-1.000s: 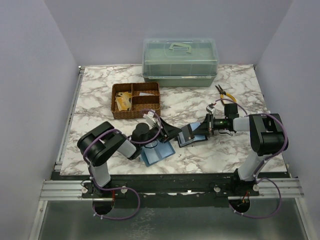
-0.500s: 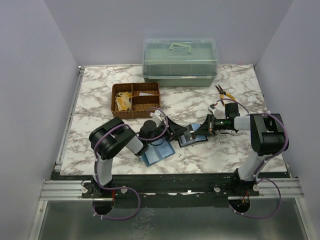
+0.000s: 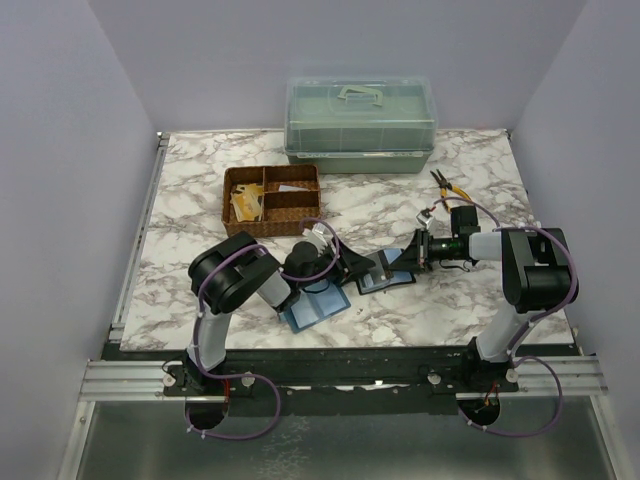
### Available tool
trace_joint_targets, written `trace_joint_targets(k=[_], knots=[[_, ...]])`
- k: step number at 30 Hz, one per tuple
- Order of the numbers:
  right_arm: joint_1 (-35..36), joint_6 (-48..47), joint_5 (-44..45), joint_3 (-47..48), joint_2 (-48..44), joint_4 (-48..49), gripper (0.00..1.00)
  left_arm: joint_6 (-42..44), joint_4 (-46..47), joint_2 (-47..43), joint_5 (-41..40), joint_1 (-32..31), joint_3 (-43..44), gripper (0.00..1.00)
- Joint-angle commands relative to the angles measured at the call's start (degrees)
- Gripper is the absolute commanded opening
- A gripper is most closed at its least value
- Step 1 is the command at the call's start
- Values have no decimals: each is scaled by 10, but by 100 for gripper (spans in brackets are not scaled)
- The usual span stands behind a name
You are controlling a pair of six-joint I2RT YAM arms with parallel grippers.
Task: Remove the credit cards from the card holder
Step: Remove the credit card from the card holder.
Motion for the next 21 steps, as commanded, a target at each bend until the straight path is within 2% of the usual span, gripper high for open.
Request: trace_joint_targets(k=[1, 3, 7, 11, 15, 21], knots=[[-3, -13, 0, 15, 2, -12, 0, 10, -19, 21, 5, -2, 7, 50], [-3, -13, -5, 17, 10, -13, 3, 9, -24, 26, 7, -2, 13, 47], [-3, -17, -9, 21, 23, -18, 19, 8, -38, 34, 14, -2, 20, 33], [-3, -17, -9, 22, 35, -15, 26, 6, -45, 41, 16, -2, 20, 24], [-3, -19, -14, 26, 45, -16, 32, 5, -47, 48, 18, -2, 20, 20], [-7, -18, -24, 30, 65, -13, 33, 3, -47, 60, 28, -2, 27, 18]])
